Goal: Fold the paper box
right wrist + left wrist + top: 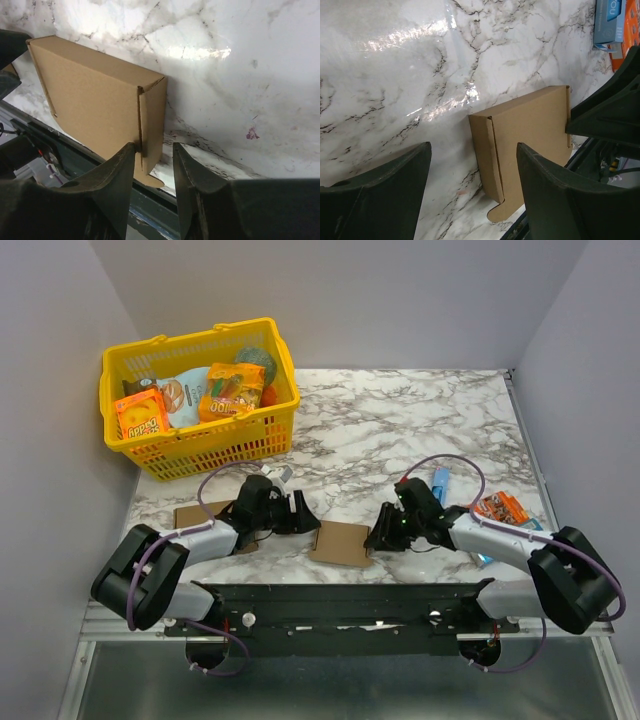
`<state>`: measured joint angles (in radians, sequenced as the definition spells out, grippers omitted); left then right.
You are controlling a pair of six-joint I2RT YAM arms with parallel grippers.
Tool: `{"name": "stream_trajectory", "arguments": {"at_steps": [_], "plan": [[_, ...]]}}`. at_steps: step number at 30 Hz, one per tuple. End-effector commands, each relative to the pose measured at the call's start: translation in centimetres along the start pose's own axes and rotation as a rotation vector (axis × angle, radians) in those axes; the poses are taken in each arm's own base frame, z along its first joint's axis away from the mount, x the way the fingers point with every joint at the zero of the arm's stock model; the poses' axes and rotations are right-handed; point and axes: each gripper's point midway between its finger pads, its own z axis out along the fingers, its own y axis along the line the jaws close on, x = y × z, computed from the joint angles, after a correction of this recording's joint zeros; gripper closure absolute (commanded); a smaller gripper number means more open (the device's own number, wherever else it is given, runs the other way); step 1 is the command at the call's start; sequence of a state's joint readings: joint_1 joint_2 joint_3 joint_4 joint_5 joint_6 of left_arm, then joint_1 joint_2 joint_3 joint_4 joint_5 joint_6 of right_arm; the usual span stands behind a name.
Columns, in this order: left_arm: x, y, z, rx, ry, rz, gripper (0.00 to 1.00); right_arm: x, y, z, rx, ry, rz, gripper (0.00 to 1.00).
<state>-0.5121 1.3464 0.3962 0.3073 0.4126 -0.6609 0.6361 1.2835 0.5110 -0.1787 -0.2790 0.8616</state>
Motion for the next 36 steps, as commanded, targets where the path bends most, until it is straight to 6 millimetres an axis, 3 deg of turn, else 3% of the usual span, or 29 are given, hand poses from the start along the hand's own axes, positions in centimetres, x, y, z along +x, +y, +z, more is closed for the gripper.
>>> {"name": "stream_trajectory", "arguments": {"at_steps": [1,6,15,24,36], "plan": [[0.9,0.2,-0.2,0.007,0.021,-0.013,0.21,-0.6,-0.1,0.7,0.036,-0.012,-0.020,0.57],[0.9,0.0,-0.5,0.018,0.013,-0.007,0.20,-0.2,-0.8,1.6,0.048,0.001,0.006,0.62],[0.3,-0.3,-1.5,0.002,-0.022,-0.003,0.08,1.1,-2.4,1.9,0.086,0.029,0.061,0.84],[0.5,-0.6,-1.9,0.021,-0.031,-0.010,0.07,1.5,-3.1,1.6,0.102,0.019,0.079,0.99],[0.9,-1.8,-1.4,0.112,-0.021,-0.037,0.06,1.8,-4.5,0.8,0.094,-0.025,0.129,1.00]]}}
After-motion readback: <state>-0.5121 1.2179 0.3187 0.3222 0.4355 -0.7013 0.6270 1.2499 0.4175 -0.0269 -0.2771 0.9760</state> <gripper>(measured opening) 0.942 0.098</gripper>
